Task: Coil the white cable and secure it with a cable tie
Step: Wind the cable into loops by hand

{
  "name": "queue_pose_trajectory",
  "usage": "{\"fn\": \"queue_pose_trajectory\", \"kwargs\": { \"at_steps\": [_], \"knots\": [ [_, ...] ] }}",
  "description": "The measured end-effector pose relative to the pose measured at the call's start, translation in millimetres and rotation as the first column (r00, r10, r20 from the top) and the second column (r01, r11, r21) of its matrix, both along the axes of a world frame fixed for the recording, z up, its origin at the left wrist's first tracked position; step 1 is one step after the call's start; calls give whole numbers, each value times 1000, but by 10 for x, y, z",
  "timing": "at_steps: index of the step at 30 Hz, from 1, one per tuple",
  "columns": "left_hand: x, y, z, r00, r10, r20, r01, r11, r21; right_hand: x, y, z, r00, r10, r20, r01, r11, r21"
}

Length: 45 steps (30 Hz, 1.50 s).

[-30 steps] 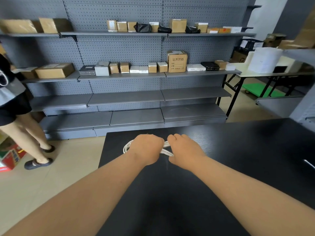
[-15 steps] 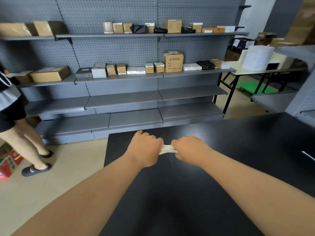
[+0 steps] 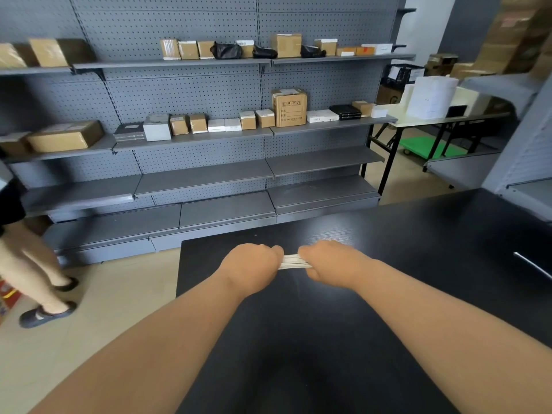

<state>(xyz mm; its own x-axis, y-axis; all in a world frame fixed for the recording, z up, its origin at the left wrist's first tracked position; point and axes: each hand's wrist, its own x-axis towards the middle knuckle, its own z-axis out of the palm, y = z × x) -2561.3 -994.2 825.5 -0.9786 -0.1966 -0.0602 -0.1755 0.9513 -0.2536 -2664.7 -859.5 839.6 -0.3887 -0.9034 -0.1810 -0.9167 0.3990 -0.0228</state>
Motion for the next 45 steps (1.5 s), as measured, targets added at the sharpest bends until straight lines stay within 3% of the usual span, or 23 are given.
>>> {"fn": "queue_pose_trajectory", "kwargs": {
  "at_steps": [7, 13, 20, 34, 40, 45],
  "knots": [
    [-138, 35, 60, 999, -35, 8, 35, 999, 20, -146, 107, -65, 986, -40, -163, 21, 993, -118],
    [-320, 135, 119, 999, -50, 1, 50, 999, -3, -330, 200, -108, 996, -88, 8, 89, 990, -108],
    [-660, 409, 158, 998, -64, -6, 64, 997, -42, -728, 515, -143, 997, -73, -38, 69, 993, -91],
    [-1660, 1763, 129, 998, 9, 54, -13, 997, 72, -1953, 1802, -141, 1000, 25, 9, -24, 998, -59],
    [-1922, 2214, 105, 996, 91, -14, -88, 986, 139, -2256, 2244, -129, 999, 40, -5, -41, 998, -46],
    [-2070, 2376, 118, 995, 47, -83, -47, 999, 9, -2361, 2445, -140, 1000, 14, 13, -13, 997, -73]
  ]
}}
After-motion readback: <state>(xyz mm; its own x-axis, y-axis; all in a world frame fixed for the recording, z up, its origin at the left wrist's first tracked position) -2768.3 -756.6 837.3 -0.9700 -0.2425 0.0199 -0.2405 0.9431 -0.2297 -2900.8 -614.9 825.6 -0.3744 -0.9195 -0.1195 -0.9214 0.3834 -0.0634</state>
